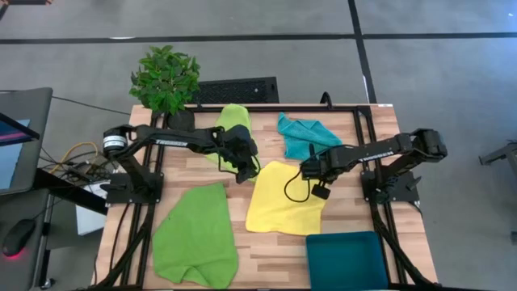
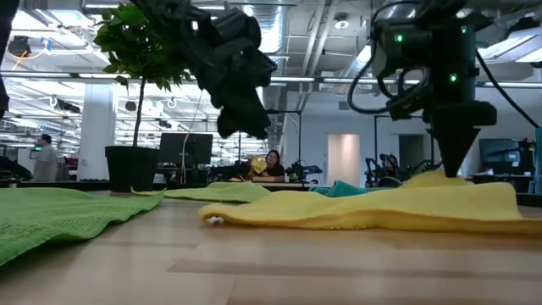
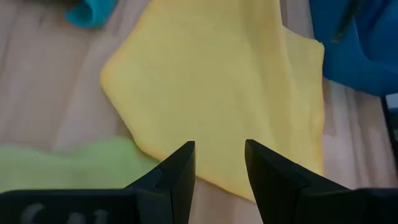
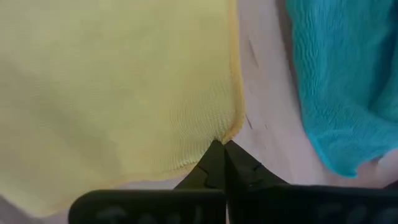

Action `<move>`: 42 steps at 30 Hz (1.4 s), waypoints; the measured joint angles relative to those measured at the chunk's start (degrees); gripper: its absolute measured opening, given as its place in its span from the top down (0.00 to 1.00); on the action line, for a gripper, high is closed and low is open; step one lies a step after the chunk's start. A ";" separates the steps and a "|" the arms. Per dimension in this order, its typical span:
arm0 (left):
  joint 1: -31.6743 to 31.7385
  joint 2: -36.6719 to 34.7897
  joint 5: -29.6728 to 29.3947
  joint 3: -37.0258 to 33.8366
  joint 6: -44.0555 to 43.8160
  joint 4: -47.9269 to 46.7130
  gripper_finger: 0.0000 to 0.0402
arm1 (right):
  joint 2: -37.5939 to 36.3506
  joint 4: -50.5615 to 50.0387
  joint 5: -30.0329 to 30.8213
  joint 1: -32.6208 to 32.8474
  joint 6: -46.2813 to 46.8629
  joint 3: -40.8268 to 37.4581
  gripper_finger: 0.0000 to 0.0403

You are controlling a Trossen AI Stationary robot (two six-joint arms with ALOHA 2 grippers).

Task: Fold microfiber towels
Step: Fold the yellow towel

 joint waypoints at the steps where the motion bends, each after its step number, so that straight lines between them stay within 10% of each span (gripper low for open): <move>1: 0.56 0.50 0.12 0.16 1.68 1.36 0.67 | 0.00 -0.07 0.43 0.65 -0.36 0.53 0.99; 28: 5.19 34.33 4.90 48.14 32.92 -35.56 0.67 | 0.00 -2.95 2.62 5.38 -1.00 4.46 0.98; 42: 5.67 38.69 3.52 52.28 34.09 -36.44 0.67 | -0.02 -3.54 3.68 6.10 -1.00 4.46 0.97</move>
